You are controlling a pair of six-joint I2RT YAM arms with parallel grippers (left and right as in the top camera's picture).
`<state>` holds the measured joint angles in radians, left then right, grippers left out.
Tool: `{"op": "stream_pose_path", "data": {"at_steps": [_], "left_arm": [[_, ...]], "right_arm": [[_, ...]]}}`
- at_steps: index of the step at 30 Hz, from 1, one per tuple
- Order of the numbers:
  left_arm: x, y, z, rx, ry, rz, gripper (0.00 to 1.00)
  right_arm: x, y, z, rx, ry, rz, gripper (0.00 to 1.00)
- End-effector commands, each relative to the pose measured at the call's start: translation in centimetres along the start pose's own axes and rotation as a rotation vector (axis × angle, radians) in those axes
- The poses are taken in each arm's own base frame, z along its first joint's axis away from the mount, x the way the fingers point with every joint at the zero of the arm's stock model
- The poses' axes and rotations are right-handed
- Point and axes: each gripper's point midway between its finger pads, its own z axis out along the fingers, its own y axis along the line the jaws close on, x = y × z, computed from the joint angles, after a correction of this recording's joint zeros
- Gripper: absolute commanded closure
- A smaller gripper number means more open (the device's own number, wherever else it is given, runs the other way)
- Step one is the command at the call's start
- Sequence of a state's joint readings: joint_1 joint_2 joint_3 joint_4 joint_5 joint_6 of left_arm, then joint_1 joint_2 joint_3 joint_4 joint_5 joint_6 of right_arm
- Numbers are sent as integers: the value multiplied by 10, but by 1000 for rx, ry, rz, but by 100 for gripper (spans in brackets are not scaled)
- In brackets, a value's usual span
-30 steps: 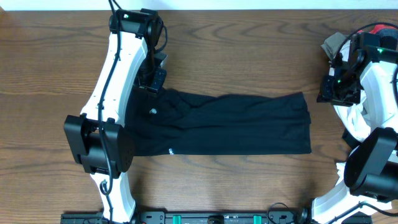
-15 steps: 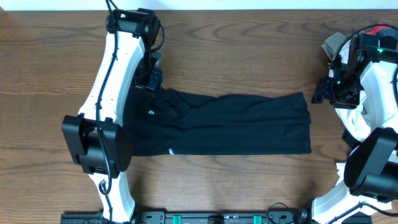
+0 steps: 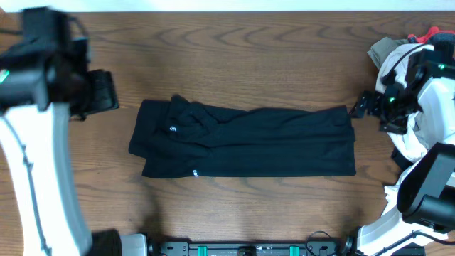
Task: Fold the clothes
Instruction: 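Withdraw the left gripper and tug the shirt's right end with the right gripper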
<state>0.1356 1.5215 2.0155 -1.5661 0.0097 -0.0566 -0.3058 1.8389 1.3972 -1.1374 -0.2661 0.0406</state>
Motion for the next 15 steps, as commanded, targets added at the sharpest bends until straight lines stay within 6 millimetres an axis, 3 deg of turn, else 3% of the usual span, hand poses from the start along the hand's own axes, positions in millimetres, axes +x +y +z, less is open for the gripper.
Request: {"op": "stream_pose_path", "data": {"at_steps": [1, 6, 9, 13, 15], "left_arm": [[1, 2, -20, 55, -67, -94, 32], [10, 9, -48, 59, -152, -144, 28], [15, 3, -52, 99, -155, -141, 23], [28, -16, -33, 187, -55, -96, 22], [34, -18, -13, 183, 9, -93, 23]], "right_arm": [[16, 2, 24, -44, 57, -13, 5], [29, -4, 48, -51, 75, -4, 4], [36, -6, 56, -54, 86, 0, 4], [38, -5, 58, -59, 91, 16, 4], [37, -6, 58, -59, 88, 30, 4]]}}
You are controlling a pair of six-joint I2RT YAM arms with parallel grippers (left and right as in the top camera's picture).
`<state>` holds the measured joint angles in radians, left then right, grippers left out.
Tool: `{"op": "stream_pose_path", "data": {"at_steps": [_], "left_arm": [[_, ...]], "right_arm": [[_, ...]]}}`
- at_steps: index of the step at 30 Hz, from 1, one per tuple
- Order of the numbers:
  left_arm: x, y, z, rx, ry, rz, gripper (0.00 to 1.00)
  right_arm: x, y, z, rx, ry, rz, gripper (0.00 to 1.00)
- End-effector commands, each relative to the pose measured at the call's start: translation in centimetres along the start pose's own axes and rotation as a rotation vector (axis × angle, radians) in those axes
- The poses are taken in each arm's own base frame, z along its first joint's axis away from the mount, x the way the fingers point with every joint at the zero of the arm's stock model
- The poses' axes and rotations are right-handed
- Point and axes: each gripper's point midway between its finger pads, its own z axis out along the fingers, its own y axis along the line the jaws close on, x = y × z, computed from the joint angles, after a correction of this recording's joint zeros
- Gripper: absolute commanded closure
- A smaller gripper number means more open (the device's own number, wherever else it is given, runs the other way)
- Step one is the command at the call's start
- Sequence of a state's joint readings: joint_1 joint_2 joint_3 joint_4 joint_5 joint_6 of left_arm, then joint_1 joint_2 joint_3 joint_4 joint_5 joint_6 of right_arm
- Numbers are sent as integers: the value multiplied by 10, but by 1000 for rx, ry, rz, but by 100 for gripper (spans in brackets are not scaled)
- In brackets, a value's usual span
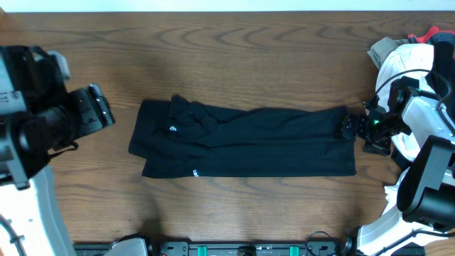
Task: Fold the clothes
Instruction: 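Withdraw the left gripper and tug the shirt's right end with the right gripper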
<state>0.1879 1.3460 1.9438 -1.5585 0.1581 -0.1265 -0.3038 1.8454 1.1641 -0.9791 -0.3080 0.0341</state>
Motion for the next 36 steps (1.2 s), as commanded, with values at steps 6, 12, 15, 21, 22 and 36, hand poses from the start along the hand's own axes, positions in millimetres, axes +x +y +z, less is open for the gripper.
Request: {"op": "stream_pose_path", "data": {"at_steps": [6, 12, 15, 21, 22, 36], "left_arm": [[26, 1, 72, 15, 221, -1, 23], [24, 1, 81, 18, 213, 2, 23], [21, 1, 81, 20, 201, 4, 23], [20, 1, 82, 20, 200, 3, 22], [20, 1, 82, 20, 200, 3, 22], [22, 1, 81, 18, 208, -1, 23]], "right_arm": [[-9, -2, 3, 8, -31, 2, 2], [-14, -6, 3, 34, -50, -60, 1], [-11, -5, 4, 34, -42, -64, 1], [2, 0, 26, -7, -25, -84, 8], [4, 1, 30, -10, -25, -87, 9], [34, -1, 70, -71, -9, -94, 49]]}}
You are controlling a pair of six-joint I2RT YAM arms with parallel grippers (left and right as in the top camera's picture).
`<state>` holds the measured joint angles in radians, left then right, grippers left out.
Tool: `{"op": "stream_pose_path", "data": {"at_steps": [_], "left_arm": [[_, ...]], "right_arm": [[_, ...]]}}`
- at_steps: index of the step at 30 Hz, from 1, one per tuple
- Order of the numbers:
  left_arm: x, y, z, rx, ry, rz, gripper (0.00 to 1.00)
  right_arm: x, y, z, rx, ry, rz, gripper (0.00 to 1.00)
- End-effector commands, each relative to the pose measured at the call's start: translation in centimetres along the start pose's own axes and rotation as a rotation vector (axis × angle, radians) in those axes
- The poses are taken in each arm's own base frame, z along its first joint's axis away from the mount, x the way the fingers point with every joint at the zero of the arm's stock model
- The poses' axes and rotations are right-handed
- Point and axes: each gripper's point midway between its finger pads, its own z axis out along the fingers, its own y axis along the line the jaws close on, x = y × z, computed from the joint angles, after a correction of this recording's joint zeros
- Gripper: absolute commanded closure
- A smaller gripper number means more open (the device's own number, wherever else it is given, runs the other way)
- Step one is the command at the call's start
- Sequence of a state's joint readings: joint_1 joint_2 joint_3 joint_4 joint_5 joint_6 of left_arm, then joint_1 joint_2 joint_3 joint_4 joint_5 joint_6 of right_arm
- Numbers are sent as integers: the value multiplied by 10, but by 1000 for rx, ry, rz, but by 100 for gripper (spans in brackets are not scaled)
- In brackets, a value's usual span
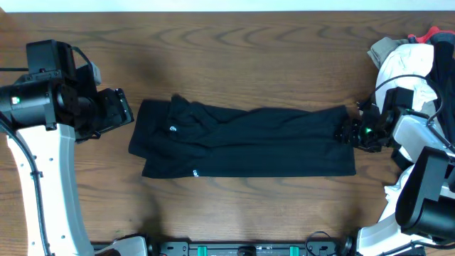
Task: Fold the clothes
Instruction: 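Withdraw the left gripper and tug the shirt's right end with the right gripper, then fold the strip's right end leftward over the middle with the right gripper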
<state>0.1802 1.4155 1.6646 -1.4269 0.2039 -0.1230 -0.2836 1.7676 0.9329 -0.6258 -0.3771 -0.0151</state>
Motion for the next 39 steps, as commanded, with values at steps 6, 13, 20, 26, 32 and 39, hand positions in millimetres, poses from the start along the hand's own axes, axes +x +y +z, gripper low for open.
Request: {"op": "stream_pose_path", "data": {"at_steps": [6, 13, 20, 26, 32, 39], "left_arm": [[1, -2, -5, 10, -11, 17, 23], [1, -2, -5, 10, -11, 16, 23], [1, -4, -5, 18, -10, 13, 22], [1, -4, -5, 17, -10, 14, 23], [-1, -4, -5, 19, -20, 15, 23], [-7, -6, -9, 24, -49, 20, 22]], "right_arm": [[56, -6, 32, -9, 192, 57, 63], [51, -14, 31, 11, 171, 65, 99], [27, -32, 4, 18, 105, 195, 99], [2, -44, -40, 46, 5, 251, 99], [-23, -26, -93, 54, -145, 204, 99], [-22, 29, -131, 31, -226, 52, 99]]}}
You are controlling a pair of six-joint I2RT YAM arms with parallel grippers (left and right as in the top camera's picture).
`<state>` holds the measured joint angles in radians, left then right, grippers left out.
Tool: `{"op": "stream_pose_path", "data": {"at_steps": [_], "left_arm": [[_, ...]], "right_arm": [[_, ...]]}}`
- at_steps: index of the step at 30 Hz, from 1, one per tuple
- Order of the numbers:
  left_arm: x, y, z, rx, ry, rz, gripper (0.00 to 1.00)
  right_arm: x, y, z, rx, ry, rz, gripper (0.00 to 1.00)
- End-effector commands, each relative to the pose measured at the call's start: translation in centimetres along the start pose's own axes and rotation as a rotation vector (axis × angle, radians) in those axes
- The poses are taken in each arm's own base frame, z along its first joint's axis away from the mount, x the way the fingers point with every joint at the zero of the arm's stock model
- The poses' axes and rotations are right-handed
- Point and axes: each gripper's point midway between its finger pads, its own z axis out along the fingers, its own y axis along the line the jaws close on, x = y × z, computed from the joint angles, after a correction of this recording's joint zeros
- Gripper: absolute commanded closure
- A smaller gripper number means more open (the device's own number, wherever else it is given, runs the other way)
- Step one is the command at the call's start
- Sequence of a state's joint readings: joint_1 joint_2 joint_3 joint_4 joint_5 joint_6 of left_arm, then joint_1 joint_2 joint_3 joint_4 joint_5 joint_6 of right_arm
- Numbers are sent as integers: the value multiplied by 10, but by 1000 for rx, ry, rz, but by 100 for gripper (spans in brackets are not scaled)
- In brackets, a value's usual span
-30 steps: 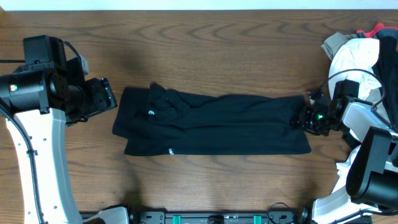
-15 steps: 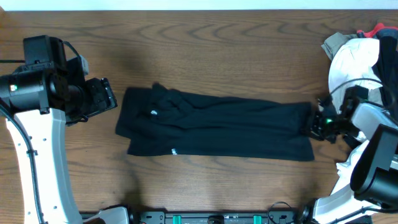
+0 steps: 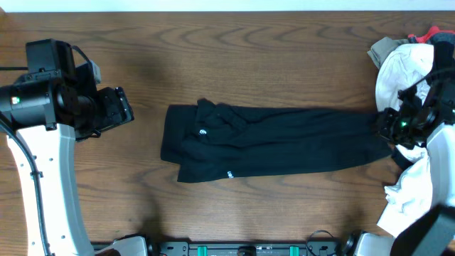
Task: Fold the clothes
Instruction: 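Fold the strip's right end leftward over the middle with the right gripper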
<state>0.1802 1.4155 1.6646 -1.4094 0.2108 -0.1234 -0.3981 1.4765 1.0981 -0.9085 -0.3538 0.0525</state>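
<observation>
A black garment [image 3: 277, 146], folded into a long band, lies across the middle of the wooden table [image 3: 249, 57] with small white logos near its bunched left end. My right gripper [image 3: 384, 129] sits at its right end, shut on the fabric's edge. My left gripper [image 3: 126, 110] hovers off the garment's left end, about a hand's width from the cloth; its jaws are not clear from above.
A pile of other clothes [image 3: 398, 60], white, olive and red, sits at the far right edge. More white cloth [image 3: 407, 195] hangs at the lower right by the right arm's base. The left arm's white link runs down the left side.
The black garment has shifted to the right by a small stretch, its right end going with my right gripper. The left arm has not moved.
At first the left arm was high and blurred at the far left and my right gripper stood just off the garment's right end. The right gripper then came onto that end while the left settled beside the left end. Now the garment lies further right.
</observation>
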Motion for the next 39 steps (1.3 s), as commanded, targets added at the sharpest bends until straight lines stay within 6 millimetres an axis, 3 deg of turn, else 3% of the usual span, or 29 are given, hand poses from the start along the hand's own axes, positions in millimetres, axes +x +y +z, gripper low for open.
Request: {"op": "stream_pose_path", "data": {"at_steps": [1, 12, 21, 24, 26, 27, 29, 32, 36, 39], "left_arm": [[-4, -4, -9, 15, -36, 18, 23], [-7, -5, -9, 17, -49, 20, 23], [-7, -5, -9, 17, -48, 20, 23], [-7, -5, -9, 17, -48, 20, 22], [-7, -5, -9, 17, -48, 20, 22], [-7, -5, -9, 17, -48, 20, 22], [-7, -5, -9, 17, -48, 20, 22], [-7, -5, -9, 17, -48, 20, 22], [-7, -5, -9, 17, -48, 20, 22], [-9, -5, -9, 18, -55, 21, 22]], "right_arm": [[4, 31, -11, -24, -18, -73, 99], [59, 147, 24, -99, 95, -331, 99], [116, 224, 87, -165, 195, -459, 99], [139, 256, 104, -273, 235, -521, 98], [151, 274, 106, -344, 254, -553, 75], [154, 280, 105, -365, 251, -565, 71], [150, 285, 102, -376, 226, -574, 68], [131, 274, 95, -334, 174, -548, 67], [100, 232, 88, -204, 142, -454, 67], [89, 201, 90, -139, 170, -373, 80]]}}
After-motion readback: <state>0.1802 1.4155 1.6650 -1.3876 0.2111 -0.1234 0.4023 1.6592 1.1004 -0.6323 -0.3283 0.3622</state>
